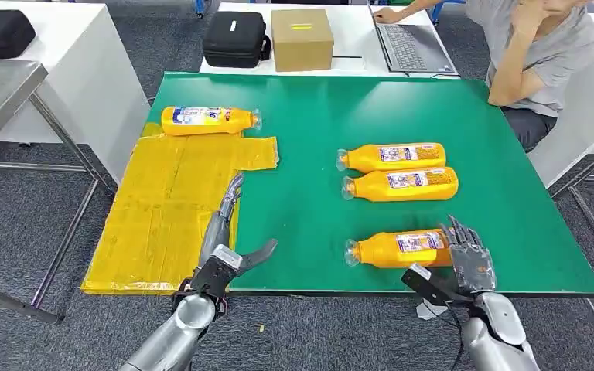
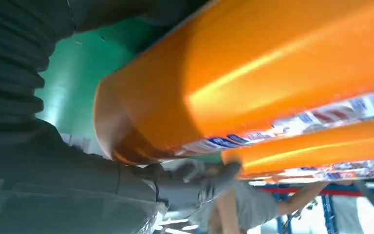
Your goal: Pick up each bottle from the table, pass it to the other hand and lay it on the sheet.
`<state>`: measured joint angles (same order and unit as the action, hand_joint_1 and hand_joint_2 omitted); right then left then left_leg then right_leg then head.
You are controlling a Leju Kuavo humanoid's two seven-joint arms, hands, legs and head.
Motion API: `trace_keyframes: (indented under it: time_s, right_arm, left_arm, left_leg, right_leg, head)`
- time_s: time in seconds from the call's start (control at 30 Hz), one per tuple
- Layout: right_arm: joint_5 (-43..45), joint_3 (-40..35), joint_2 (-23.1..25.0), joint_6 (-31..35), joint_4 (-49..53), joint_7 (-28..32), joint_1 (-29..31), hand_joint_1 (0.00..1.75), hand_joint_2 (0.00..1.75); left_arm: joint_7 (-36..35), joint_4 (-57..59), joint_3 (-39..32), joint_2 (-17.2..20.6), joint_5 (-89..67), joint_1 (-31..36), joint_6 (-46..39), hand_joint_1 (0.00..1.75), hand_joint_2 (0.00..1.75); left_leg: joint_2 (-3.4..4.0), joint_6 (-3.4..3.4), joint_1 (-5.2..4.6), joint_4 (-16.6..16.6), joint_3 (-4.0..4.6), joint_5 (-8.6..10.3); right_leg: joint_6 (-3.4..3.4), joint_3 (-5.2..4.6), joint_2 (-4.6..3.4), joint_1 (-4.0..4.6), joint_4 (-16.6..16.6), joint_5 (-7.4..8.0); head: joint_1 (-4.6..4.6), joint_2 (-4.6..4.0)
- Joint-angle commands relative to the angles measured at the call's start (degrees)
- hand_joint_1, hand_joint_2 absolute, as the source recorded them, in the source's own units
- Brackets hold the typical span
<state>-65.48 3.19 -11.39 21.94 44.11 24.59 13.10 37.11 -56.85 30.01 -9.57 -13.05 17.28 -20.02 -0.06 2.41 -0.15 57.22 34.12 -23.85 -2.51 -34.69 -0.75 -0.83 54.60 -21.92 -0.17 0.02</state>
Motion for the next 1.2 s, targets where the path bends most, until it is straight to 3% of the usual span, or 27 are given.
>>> trace_keyframes:
  time_s: [0.03,0.13,0.23,0.4,0.63,0.73,0.83,0.93,1.2]
  right_arm:
    - [0.22,-2.78,-0.43,-3.94,-8.87,0.13,0.47,1.75,1.75]
    - [-0.14,-3.10,-0.55,-4.58,-9.65,-0.31,0.85,1.75,1.75]
    - [-0.27,-3.95,-2.13,-9.42,-12.98,-1.18,1.51,1.75,1.75]
    - [1.41,-2.68,-3.33,-8.77,-15.70,0.52,1.29,1.75,1.75]
    - [18.44,7.42,1.06,-7.03,-14.92,15.41,1.81,1.75,1.75]
    - [19.48,7.66,1.41,-6.82,-14.35,15.41,1.84,1.75,1.75]
    - [33.14,3.32,1.74,-4.50,-7.14,15.41,-1.52,1.75,1.75]
    - [40.83,0.43,2.51,-1.26,-2.22,15.41,-3.96,1.75,1.75]
    - [45.73,-1.50,2.83,1.03,1.07,15.41,-5.49,1.75,1.75]
  left_arm:
    - [0.02,3.33,0.73,0.86,0.02,2.07,0.26,0.00,1.75]
    - [0.06,3.30,0.63,0.87,0.02,2.04,0.32,0.00,1.75]
    - [0.38,4.04,0.45,0.70,-0.14,2.58,1.04,0.00,1.75]
    - [0.79,5.77,0.76,-0.16,-0.46,4.00,1.62,0.00,1.75]
    - [1.96,8.24,0.63,-1.19,-0.05,5.02,-0.57,0.00,1.75]
    - [1.99,8.35,0.51,-1.23,0.14,5.05,-0.61,0.00,1.75]
    - [2.34,9.52,-0.13,-1.60,2.22,5.53,-0.63,0.00,1.75]
    - [2.76,10.96,-0.12,-1.79,3.27,6.16,-0.97,0.00,1.75]
    - [2.89,12.54,0.08,-1.98,4.18,6.80,-1.01,0.00,1.75]
  left_leg:
    - [-0.07,-0.09,0.06,-0.03,-0.06,-0.01]
    - [-0.22,-0.09,0.10,-0.05,-0.24,-0.01]
    - [-0.29,-0.11,0.11,-0.07,-0.25,0.00]
    - [-0.51,-0.13,0.18,-0.02,-0.49,-0.04]
    - [-0.40,-0.10,0.22,-0.10,-1.04,-0.40]
    - [-0.32,0.07,0.15,-0.14,-0.95,-0.30]
    - [-0.25,0.03,0.17,-0.06,-0.88,-0.37]
    - [-0.32,-0.01,0.18,-0.06,-0.73,-0.36]
    - [-0.20,0.03,0.21,-0.02,-0.43,-0.39]
  right_leg:
    - [0.07,0.11,0.11,0.07,-0.04,-0.03]
    - [0.06,0.33,0.20,0.11,-0.08,-0.07]
    - [0.07,0.36,0.27,0.12,-0.10,-0.08]
    - [0.10,0.40,0.50,0.19,-0.19,-0.21]
    - [-0.08,0.76,0.37,0.21,-0.46,-0.55]
    - [-0.28,1.30,0.30,0.13,-0.47,-0.27]
    - [-0.19,1.18,0.24,0.17,-0.39,-0.23]
    - [-0.21,1.03,0.30,0.17,-0.37,-0.29]
    - [-0.32,0.76,0.15,0.16,-0.31,-0.32]
  head:
    - [0.00,0.00]
    - [0.00,0.00]
    - [0.00,0.00]
    - [-0.02,0.00]
    - [0.02,-0.02]
    - [0.00,0.00]
    - [0.00,0.00]
    - [-0.02,-0.02]
    - [-0.02,0.00]
